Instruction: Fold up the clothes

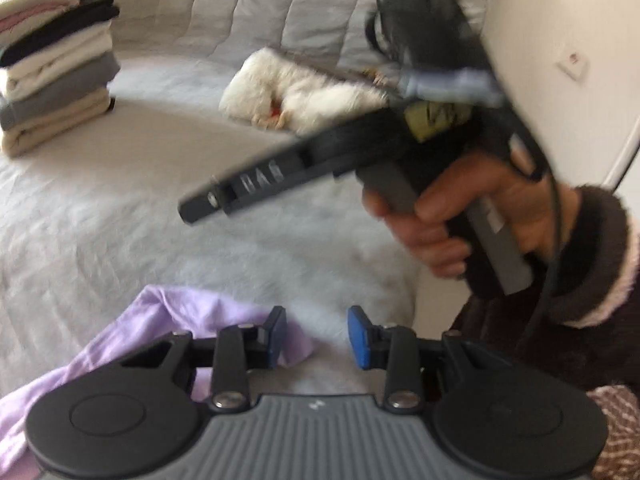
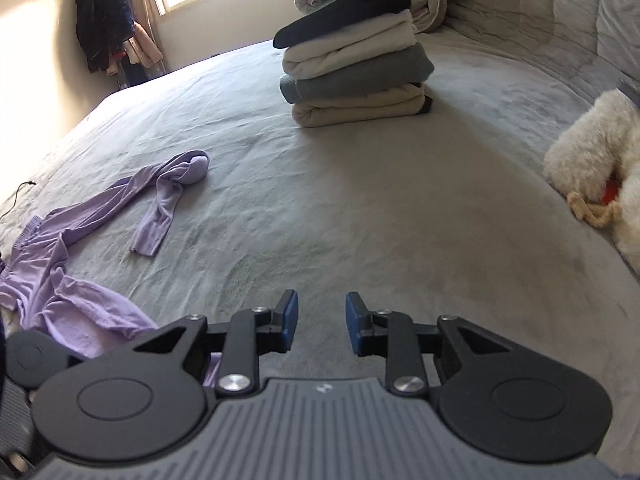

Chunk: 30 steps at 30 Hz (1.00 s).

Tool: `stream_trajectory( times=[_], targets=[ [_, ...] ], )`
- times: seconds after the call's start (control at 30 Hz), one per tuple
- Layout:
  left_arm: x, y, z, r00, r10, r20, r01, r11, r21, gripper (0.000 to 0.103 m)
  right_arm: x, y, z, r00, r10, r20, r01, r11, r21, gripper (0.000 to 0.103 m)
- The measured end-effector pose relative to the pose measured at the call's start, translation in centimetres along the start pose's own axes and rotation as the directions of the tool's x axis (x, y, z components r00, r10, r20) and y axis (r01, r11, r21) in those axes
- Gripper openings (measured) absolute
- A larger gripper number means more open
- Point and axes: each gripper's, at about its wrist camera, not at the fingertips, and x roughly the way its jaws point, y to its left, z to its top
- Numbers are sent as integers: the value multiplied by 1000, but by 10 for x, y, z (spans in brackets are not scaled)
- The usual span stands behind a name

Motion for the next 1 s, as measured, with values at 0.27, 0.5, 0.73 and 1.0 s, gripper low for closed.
stream_trajectory(
  times=[0.27, 0.5, 0.73, 1.0],
  targets=[
    [-18, 39, 10, 988, 134, -75, -138, 989, -52, 34, -16, -2, -21, 999, 33, -32, -34, 999, -21, 28],
    [0, 92, 7, 997, -64, -42, 40, 904, -426, 33, -39, 8, -44, 992, 119, -50, -123, 989, -78, 28],
    [23, 99, 11, 999, -35, -26, 15, 843, -537, 6, -36, 12, -55, 972, 209, -106, -216, 975, -59, 28],
    [18, 104, 26, 998, 41, 57, 1, 805, -593, 5, -28, 10, -59, 973, 193, -129, -201, 978, -55, 28]
  ],
)
